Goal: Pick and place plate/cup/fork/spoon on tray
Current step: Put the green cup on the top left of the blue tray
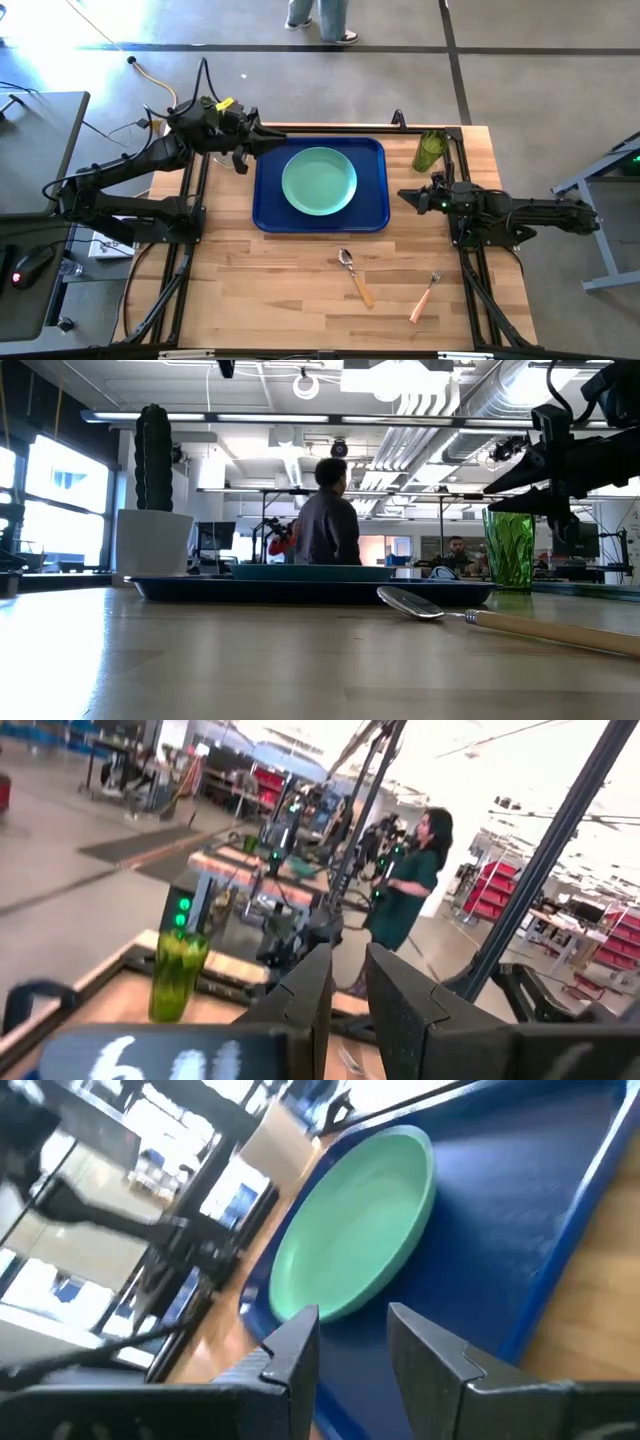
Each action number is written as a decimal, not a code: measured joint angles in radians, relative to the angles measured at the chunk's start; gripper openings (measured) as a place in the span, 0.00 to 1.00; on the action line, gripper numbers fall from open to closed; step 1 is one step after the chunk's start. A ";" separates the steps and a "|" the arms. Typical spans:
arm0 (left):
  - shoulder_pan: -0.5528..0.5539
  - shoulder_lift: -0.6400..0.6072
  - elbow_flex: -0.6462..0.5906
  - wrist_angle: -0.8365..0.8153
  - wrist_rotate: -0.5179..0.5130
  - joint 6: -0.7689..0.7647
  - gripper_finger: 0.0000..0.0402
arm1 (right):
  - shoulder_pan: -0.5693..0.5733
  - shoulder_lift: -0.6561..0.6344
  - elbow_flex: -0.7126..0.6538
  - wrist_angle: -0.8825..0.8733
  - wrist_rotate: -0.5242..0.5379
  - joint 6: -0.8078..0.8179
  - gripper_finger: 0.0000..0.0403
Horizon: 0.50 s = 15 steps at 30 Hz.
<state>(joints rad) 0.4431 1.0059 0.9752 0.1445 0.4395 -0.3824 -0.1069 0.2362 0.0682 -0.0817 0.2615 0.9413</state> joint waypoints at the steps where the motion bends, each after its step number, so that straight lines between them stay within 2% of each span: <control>1: 0.001 0.001 0.000 0.012 -0.001 0.000 0.13 | 0.000 0.000 0.000 0.010 0.028 0.001 0.28; 5: 0.002 0.000 0.000 0.039 -0.004 0.002 0.14 | 0.000 0.000 0.000 0.110 0.126 -0.020 0.28; 11: 0.002 0.000 0.000 0.035 -0.004 0.070 0.14 | 0.000 0.000 0.002 0.382 0.140 -0.186 0.28; 15: 0.002 0.000 0.000 0.035 -0.004 0.079 0.14 | 0.000 0.000 0.041 0.439 0.194 -0.295 0.28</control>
<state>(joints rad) 0.4446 1.0061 0.9752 0.1795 0.4355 -0.3031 -0.1070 0.2359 0.1093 0.3571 0.4554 0.6465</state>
